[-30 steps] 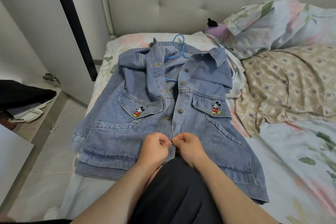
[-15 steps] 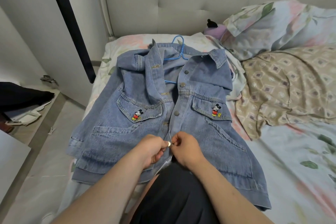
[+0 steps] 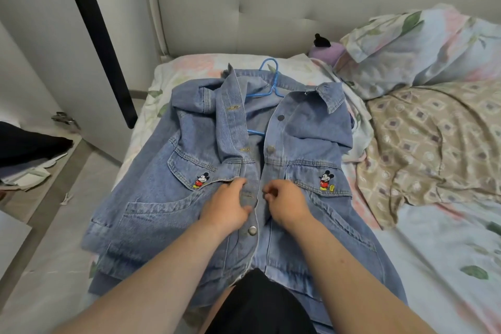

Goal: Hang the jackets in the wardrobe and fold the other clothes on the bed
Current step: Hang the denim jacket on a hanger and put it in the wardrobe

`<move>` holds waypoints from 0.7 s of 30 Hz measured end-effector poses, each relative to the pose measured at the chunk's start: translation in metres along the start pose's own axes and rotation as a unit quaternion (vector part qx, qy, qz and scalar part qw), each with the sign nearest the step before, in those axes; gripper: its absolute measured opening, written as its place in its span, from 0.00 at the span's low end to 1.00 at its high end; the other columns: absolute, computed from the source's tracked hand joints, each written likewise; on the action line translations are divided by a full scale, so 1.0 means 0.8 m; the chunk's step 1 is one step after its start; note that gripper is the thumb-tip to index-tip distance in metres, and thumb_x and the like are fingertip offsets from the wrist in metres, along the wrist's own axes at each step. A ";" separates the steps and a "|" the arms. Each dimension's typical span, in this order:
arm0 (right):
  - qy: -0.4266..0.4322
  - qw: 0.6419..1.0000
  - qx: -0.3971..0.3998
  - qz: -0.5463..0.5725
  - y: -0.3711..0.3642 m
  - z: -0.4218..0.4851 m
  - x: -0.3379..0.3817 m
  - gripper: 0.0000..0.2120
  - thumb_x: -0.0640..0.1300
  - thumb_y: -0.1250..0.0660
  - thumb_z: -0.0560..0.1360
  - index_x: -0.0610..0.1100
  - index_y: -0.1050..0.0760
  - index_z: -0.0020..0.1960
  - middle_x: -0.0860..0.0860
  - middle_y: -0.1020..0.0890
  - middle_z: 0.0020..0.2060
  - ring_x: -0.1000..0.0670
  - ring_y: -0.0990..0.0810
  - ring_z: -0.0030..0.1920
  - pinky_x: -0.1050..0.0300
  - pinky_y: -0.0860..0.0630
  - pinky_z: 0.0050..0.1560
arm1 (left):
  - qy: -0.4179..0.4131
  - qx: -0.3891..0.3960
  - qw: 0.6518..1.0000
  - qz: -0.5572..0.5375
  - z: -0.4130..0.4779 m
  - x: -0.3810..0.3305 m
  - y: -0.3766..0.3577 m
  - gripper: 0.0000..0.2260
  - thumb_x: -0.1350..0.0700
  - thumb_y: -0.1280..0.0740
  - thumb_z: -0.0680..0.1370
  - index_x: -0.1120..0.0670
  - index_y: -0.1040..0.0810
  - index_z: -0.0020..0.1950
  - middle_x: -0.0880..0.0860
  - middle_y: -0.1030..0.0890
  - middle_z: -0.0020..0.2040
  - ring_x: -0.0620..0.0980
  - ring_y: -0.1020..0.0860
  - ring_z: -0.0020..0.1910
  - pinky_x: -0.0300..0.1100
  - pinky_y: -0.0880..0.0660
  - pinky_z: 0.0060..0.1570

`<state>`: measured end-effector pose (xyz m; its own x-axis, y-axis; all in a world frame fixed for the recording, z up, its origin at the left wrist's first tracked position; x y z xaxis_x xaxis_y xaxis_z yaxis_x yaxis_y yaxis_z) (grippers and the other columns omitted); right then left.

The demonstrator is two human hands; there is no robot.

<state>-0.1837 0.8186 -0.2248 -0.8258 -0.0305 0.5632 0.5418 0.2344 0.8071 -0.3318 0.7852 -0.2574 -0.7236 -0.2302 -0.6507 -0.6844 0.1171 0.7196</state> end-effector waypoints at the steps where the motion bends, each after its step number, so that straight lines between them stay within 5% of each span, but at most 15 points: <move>1: -0.007 1.000 -0.001 0.006 -0.001 0.000 -0.007 0.08 0.34 0.37 0.76 0.44 0.22 0.45 0.50 0.19 0.41 0.48 0.22 0.43 0.60 0.28 0.43 | 0.019 -0.018 1.000 0.000 -0.002 0.002 0.000 0.26 0.45 0.29 0.71 0.42 0.37 0.66 0.51 0.25 0.62 0.56 0.23 0.59 0.50 0.26 0.54; 4: -0.020 0.999 -0.016 0.025 -0.002 0.002 -0.015 0.11 0.35 0.36 0.76 0.47 0.26 0.38 0.56 0.24 0.33 0.55 0.27 0.35 0.69 0.36 0.32 | 0.066 -0.076 0.995 -0.013 -0.005 0.001 0.004 0.25 0.38 0.31 0.66 0.44 0.41 0.53 0.50 0.27 0.55 0.57 0.23 0.55 0.48 0.30 0.46; 9: -0.072 0.988 -0.025 0.135 -0.003 0.003 -0.027 0.09 0.37 0.34 0.75 0.47 0.24 0.39 0.54 0.21 0.33 0.52 0.23 0.35 0.56 0.23 0.40 | 0.059 -0.086 0.991 0.083 -0.002 -0.010 0.000 0.27 0.37 0.32 0.67 0.53 0.34 0.57 0.54 0.26 0.56 0.59 0.23 0.55 0.47 0.33 0.43; 14: -0.111 0.950 -0.009 0.292 -0.006 -0.002 -0.040 0.08 0.34 0.33 0.77 0.43 0.24 0.41 0.50 0.23 0.30 0.53 0.25 0.28 0.61 0.25 0.28 | -0.020 -0.105 0.972 0.210 0.004 -0.038 0.009 0.17 0.46 0.35 0.73 0.55 0.27 0.56 0.58 0.22 0.55 0.59 0.21 0.51 0.45 0.33 0.41; 17: -0.106 0.945 -0.012 0.310 -0.007 -0.004 -0.041 0.07 0.35 0.32 0.77 0.42 0.23 0.41 0.50 0.23 0.28 0.56 0.26 0.26 0.62 0.26 0.27 | 0.002 -0.142 0.981 0.131 -0.001 -0.035 0.029 0.07 0.51 0.39 0.73 0.53 0.29 0.38 0.55 0.20 0.44 0.57 0.25 0.39 0.43 0.36 0.35; 21: -0.087 0.949 -0.025 0.303 -0.009 -0.008 -0.039 0.07 0.37 0.30 0.75 0.44 0.22 0.39 0.51 0.22 0.28 0.54 0.26 0.27 0.58 0.23 0.31 | -0.014 -0.224 0.973 0.043 -0.019 -0.048 0.042 0.14 0.55 0.37 0.72 0.52 0.40 0.30 0.49 0.33 0.30 0.50 0.36 0.28 0.44 0.48 0.27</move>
<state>-0.1610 0.8120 -0.2466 -0.3714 0.2568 0.8923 0.9284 0.1108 0.3546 -0.3258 0.7835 -0.2048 -0.7826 -0.2109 -0.5857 -0.5182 -0.3008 0.8006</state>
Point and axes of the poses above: each hand's wrist, its own z-axis towards the middle knuckle, its own y-axis out of the back of the hand, x = y × z, the point moved 6 cm from there along z, towards the middle knuckle
